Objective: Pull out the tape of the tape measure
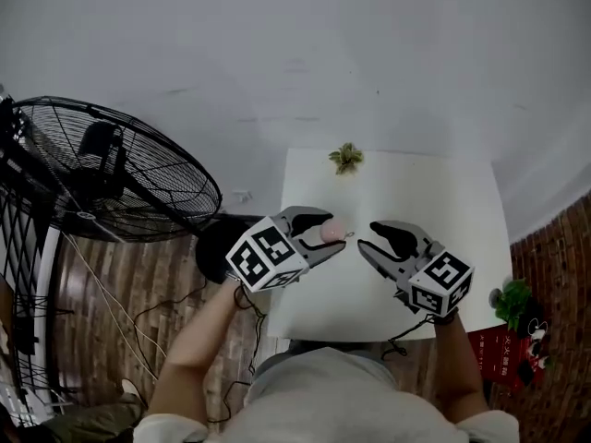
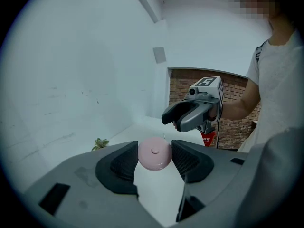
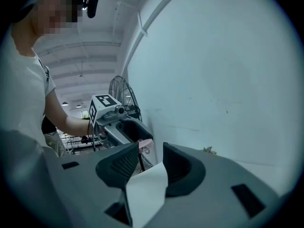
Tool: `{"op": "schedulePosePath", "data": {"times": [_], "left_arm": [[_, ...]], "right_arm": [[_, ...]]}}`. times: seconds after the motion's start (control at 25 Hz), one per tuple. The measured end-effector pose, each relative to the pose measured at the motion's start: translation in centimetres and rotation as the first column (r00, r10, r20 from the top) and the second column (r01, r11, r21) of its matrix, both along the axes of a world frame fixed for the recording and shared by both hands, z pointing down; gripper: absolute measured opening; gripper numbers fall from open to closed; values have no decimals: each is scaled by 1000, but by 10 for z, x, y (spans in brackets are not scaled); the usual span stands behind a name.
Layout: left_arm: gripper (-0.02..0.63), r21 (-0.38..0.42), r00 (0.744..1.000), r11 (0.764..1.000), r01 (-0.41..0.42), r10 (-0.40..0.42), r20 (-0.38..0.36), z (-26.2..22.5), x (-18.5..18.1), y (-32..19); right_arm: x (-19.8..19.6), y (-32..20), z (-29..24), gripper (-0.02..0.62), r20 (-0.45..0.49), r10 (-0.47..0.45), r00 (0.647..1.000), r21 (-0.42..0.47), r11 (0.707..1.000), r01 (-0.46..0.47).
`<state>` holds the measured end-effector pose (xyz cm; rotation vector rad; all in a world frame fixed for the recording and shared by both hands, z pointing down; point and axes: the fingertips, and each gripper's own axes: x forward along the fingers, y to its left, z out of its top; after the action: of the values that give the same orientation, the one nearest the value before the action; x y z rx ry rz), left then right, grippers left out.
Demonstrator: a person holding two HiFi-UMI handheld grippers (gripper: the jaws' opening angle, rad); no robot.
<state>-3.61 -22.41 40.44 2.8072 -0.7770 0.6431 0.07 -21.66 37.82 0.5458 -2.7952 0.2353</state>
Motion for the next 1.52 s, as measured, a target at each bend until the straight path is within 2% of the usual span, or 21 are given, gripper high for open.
{"op": "schedulePosePath", "data": {"times": [0.2,0.32,0.56,0.84,1.2,1.52], "left_arm": [[222,3,1000,1000,-27,27,-4,-7,-11,12],[222,-2,999,999,-44,44,-8,-9,-16,19],[222,-9,997,997,-75,75,-13,-11,-21,28],[222,-6,995,995,-96,96,-25,-10,-21,32],[222,-13,994,995,-97,97,-47,-7,-21,28],[222,-26,996,997,-77,76,-52,-3,-23,22]], "right_arm": [[-23,15,5,140,-26,-90,996,-8,996,90],[-34,20,6,130,-18,-111,994,-10,994,111],[-46,32,5,70,-9,-144,989,-12,989,144],[-48,37,7,18,-11,-125,992,-12,992,125],[-43,36,6,9,-25,-99,995,-12,995,99],[-23,24,-1,8,-18,-25,1000,-5,1000,25]]}}
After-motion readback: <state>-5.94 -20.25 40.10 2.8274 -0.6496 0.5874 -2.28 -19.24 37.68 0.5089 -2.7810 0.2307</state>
